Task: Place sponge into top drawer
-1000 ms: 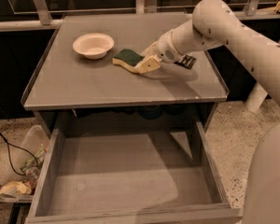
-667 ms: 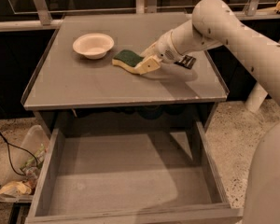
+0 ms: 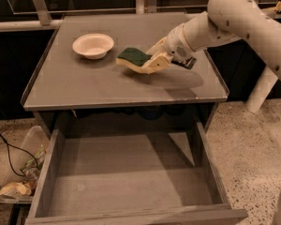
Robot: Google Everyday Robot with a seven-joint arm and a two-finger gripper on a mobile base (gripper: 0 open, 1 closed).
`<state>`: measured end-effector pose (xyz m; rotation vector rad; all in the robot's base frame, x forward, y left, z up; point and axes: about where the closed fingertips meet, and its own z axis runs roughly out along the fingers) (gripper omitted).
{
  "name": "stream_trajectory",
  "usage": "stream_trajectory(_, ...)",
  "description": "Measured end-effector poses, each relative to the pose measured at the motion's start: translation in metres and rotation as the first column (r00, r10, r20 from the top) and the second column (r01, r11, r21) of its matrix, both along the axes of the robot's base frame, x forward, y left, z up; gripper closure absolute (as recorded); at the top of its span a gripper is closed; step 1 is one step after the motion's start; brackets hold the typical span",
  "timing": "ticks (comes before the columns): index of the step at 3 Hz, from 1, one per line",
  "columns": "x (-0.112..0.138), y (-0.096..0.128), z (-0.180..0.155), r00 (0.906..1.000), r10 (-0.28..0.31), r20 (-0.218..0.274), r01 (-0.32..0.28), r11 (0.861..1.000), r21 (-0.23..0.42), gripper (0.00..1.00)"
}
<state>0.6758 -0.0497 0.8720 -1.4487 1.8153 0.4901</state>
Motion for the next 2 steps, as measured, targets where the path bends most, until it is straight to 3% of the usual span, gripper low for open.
stream_trajectory(2, -0.077, -0.022, 0.056, 0.9959, 0.059, 0.068, -0.056, 0.998, -0.039, 1.00)
